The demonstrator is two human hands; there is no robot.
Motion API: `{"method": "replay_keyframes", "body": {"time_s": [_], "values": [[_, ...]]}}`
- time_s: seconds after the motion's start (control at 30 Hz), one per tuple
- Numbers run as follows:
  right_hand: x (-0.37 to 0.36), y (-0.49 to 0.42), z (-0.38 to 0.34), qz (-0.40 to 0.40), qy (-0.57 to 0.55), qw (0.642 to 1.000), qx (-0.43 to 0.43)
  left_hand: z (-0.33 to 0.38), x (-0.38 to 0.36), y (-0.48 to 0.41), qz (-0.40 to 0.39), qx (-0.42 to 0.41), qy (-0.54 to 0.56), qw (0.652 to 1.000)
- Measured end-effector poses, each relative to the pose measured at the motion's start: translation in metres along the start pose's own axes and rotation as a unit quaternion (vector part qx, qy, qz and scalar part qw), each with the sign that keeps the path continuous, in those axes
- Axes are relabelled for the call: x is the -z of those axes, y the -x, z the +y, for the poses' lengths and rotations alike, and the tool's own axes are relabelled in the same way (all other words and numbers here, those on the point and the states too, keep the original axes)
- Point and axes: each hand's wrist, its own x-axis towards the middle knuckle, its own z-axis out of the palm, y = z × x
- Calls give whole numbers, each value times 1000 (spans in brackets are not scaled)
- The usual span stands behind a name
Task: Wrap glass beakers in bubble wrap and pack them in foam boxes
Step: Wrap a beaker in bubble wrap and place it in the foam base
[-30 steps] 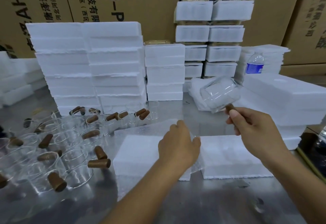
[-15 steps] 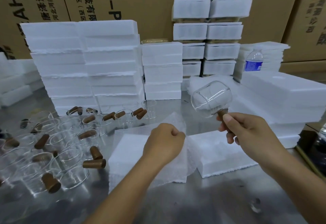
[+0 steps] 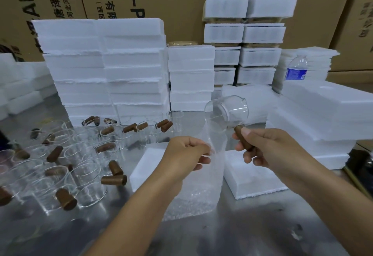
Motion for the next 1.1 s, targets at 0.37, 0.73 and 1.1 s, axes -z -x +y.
{"method": "replay_keyframes", "body": {"time_s": [0.37,0.73,1.1], "values": [[17,8,9,24,220,975,17,-1,3,5,67,-21,71,995],[21,8,-1,-13,387,921,52,9,-10,18,44,-187,-49,980],[4,-10,-38,-221,304,925,-54,23,-12,34,-3,-297,-97,950]]}}
